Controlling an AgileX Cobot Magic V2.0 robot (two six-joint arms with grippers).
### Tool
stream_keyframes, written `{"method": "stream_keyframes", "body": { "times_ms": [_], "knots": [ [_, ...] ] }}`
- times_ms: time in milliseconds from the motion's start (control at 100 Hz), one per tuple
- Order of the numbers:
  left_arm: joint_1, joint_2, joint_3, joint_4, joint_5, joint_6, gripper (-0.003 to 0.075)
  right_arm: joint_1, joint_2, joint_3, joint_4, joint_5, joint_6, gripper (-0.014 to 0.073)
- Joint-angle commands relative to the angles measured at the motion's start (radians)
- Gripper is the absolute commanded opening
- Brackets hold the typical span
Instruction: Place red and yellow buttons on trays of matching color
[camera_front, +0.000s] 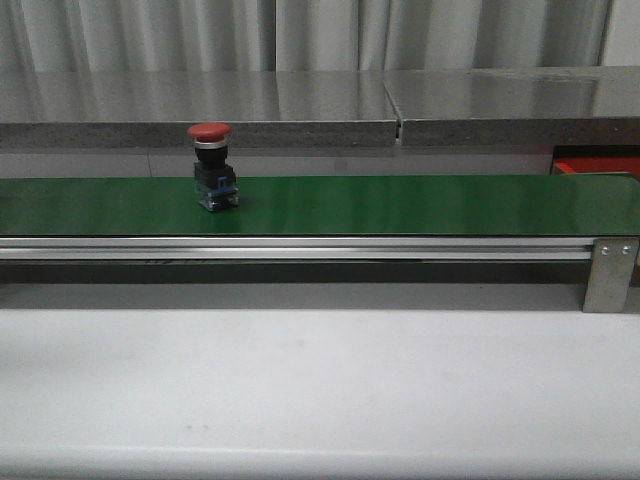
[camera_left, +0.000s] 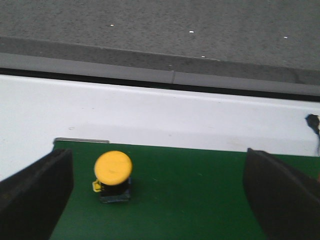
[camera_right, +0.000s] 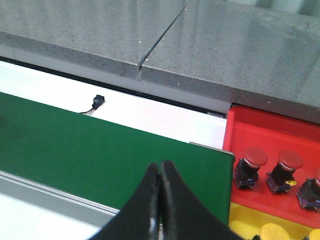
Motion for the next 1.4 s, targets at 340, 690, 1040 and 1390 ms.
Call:
{"method": "stream_keyframes", "body": {
  "times_ms": [340, 690, 1040, 1390],
  "knots": [
    [-0.161, -0.536, 0.413, -0.049, -0.158, 0.006, 0.0651, 0.002, -0.007, -0.029, 0.021, -0.04, -0.002, -0.0117],
    [-0.159, -0.818, 0.579, -0.049, -0.156, 0.006, -0.0017, 0.002, -0.007, -0.029, 0.021, -0.04, -0.002, -0.0117],
    [-0.159, -0.825, 0.588, -0.071, -0.15, 0.006, -0.002, 0.002, -0.006, -0.029, 0.034, -0.039, -0.002, -0.0117],
    [-0.159, -0.825, 0.588, -0.071, -0.147, 0.006, -0.002, 0.002, 0.029, -0.029, 0.034, 0.047, -0.002, -0.0004]
  ]
}}
